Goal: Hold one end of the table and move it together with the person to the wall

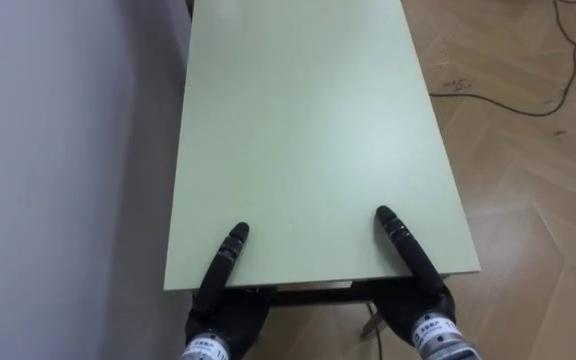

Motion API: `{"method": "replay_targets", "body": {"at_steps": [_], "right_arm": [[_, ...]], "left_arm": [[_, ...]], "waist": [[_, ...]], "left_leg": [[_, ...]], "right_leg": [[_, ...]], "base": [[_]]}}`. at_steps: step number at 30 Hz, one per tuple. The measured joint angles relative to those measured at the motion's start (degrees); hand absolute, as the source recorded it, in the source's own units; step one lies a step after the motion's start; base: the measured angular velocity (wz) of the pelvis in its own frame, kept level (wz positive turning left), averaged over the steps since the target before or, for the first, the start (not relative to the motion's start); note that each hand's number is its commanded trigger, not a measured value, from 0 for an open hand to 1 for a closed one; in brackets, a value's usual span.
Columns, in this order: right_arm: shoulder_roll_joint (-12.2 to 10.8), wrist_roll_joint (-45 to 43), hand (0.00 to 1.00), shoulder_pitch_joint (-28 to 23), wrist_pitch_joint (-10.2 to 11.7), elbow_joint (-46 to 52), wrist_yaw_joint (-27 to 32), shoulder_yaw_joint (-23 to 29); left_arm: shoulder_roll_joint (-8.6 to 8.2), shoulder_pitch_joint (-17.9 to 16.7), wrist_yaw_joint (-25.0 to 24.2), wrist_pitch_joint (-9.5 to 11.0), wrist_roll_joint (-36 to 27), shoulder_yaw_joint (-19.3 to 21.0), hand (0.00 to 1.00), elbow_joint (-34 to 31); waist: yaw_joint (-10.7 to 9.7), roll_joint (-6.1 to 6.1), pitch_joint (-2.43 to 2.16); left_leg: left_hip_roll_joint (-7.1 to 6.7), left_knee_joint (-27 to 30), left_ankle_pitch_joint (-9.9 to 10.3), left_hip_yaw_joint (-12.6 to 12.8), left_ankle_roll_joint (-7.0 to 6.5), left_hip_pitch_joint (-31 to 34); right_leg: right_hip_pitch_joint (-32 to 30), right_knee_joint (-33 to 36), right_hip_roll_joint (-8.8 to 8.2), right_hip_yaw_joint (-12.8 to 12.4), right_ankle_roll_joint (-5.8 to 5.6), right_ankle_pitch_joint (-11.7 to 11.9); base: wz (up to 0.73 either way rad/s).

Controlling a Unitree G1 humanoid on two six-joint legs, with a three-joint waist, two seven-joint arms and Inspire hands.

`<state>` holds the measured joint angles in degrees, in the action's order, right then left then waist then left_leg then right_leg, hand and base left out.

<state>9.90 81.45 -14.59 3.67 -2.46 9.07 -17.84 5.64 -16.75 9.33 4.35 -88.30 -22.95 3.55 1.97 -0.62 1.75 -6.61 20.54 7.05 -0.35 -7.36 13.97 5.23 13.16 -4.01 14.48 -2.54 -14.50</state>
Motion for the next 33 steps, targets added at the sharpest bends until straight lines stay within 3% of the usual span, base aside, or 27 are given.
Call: {"method": "replay_targets", "body": {"at_steps": [11,33], "right_arm": [[-0.42,0.29,1.00,-0.24,-0.01,-1.06,0.01,-0.15],[-1.45,-0.97,1.00,-0.47,-0.15,-2.53,-0.55,0.66]], "left_arm": [[0.47,0.04,1.30,0.05,0.34,-0.27,1.00,0.00],[-0.60,-0.34,1.40,-0.27,2.25,0.26,1.00,1.17]], "waist": [[-1.57,-0.21,0.04],[-1.59,-0.76,-0.01]], "left_leg": [[-1.19,0.18,-0.48,-2.93,-0.24,0.45],[-1.26,-1.08,-0.52,-3.08,-0.18,-0.87]], "right_leg": [[0.43,0.52,0.18,-0.05,0.06,0.03],[0.91,0.52,0.07,-0.49,0.17,0.11]], "base": [[0.17],[0.00]]}}
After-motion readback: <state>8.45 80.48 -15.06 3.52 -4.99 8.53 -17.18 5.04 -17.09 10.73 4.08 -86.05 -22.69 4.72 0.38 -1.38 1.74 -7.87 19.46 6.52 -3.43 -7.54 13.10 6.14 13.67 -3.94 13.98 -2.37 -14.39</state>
